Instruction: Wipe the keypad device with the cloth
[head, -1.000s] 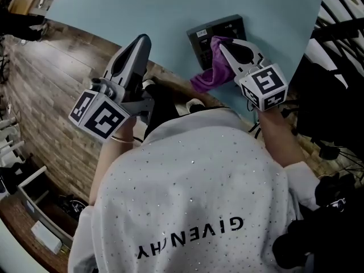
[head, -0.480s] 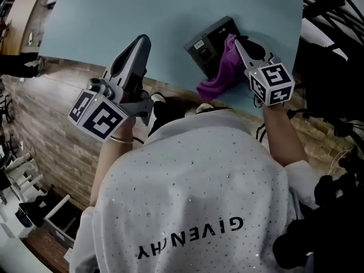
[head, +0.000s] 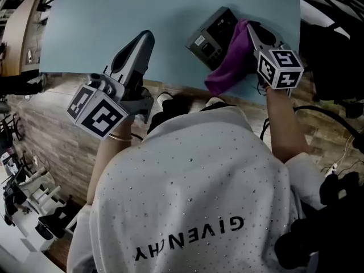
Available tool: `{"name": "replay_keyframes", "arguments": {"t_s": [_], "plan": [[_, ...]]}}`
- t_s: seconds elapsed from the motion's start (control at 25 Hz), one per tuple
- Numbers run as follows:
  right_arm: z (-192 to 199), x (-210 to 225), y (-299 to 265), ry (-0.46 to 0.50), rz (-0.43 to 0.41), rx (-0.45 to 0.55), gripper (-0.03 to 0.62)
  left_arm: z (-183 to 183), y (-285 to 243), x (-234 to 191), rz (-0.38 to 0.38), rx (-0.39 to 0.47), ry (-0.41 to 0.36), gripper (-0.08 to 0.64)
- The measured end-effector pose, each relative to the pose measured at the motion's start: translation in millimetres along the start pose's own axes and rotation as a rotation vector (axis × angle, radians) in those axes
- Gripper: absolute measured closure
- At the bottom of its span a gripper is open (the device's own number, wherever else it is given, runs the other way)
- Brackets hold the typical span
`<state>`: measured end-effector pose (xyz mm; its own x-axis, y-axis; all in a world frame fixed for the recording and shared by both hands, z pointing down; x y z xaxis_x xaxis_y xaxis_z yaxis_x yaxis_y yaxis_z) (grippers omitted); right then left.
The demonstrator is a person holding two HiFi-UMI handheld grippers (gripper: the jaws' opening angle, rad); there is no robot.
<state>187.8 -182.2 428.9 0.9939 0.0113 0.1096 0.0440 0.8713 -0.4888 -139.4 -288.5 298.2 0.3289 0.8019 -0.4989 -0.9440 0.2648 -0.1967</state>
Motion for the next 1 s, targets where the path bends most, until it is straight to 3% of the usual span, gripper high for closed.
{"name": "replay_keyframes", "arguments": {"t_s": [0.12, 0.28, 0.44, 0.56, 0.64, 0.76, 1.0], "plan": [[0.4, -4.8, 9.8, -0.049, -0.026, 0.069, 0.57, -1.0, -2.9, -3.9, 0.008, -0.023, -0.006, 0.56], [-11.4, -39.8, 25.4, -0.03, -0.276, 0.189, 0.571, 2.7, -6.6, -13.6, -0.044, -0.041, 0.017, 0.56], [-13.9, -83.1, 34.3, 0.039, -0.504, 0.179, 0.571, 12.7, -19.1, -16.9, -0.063, -0.035, 0.048, 0.56], [-3.6, -108.5, 35.7, 0.111, -0.626, 0.115, 0.571, 22.6, -25.8, -14.3, -0.065, -0.025, 0.062, 0.56], [4.9, -116.8, 34.5, 0.167, -0.648, 0.053, 0.571, 28.7, -28.7, -11.1, -0.054, -0.032, 0.08, 0.56], [11.5, -115.0, 33.4, 0.223, -0.61, -0.011, 0.571, 36.6, -32.0, -5.8, -0.037, -0.049, 0.102, 0.56], [11.2, -93.9, 29.3, 0.225, -0.512, -0.023, 0.571, 45.6, -30.5, 0.5, -0.048, -0.062, 0.106, 0.56]]}}
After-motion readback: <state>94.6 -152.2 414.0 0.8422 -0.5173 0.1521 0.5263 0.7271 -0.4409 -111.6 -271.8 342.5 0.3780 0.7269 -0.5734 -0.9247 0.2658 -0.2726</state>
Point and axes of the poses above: the fingertips, and each gripper's own axes: y backward along the fingers, x to its right, z out of its underside, the point moved 10 cm from there along y, backward along the fingers, and after that the axes turned 5 degrees about -x, right-handed, at the moved point
